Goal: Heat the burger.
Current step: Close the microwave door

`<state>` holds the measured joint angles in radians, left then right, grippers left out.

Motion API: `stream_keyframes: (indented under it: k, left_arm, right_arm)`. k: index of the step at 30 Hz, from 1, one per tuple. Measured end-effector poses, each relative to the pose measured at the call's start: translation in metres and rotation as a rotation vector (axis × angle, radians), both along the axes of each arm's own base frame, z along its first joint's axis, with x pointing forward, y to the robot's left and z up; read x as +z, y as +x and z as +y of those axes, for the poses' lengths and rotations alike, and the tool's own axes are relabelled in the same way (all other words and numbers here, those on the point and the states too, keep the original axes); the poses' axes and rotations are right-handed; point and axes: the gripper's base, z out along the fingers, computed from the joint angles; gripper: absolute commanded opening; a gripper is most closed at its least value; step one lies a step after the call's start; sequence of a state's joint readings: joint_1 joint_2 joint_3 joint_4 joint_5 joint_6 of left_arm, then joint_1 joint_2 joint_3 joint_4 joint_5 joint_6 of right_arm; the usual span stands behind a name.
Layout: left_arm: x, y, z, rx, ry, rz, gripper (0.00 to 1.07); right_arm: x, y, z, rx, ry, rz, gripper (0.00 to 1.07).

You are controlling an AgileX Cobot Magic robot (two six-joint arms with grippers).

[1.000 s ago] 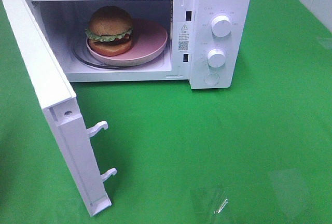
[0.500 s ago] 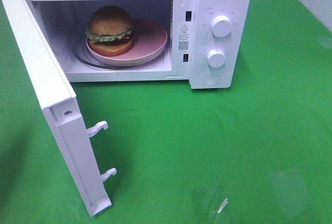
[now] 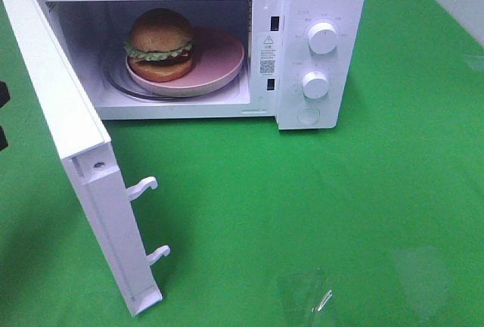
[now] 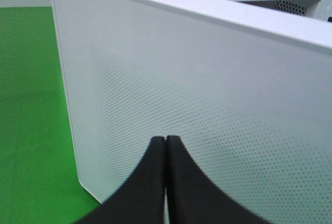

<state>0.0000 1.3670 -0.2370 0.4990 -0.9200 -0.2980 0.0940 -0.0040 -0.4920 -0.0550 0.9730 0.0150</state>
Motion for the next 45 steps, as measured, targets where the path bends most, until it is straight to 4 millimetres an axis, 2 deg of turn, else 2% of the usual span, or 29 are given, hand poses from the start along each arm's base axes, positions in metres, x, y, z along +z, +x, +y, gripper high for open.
stream_keyframes:
  k: [9,15,23,33,45]
  left_arm:
    - [-0.001,0.022,-0.019,-0.083,-0.023,0.007,0.0]
    - [-0.004,0.037,-0.038,-0.156,-0.024,0.015,0.0]
    - [0.0,0.05,-0.05,-0.184,-0.029,-0.002,0.0]
    - [0.001,0.071,-0.077,-0.201,-0.036,0.023,0.0]
    - [0.003,0.097,-0.086,-0.167,-0.056,0.019,0.0]
  right_arm:
    - [0.0,0.0,0.0,0.0,0.0,0.0,0.76]
    - [0.0,0.0,0.0,0.001,0.001,0.0,0.76]
    - [0.0,0.0,0.0,0.001,0.001,0.0,0.76]
    - [0.0,0.0,0.0,0.001,0.001,0.0,0.76]
    - [0.0,0.0,0.0,0.001,0.001,0.0,0.76]
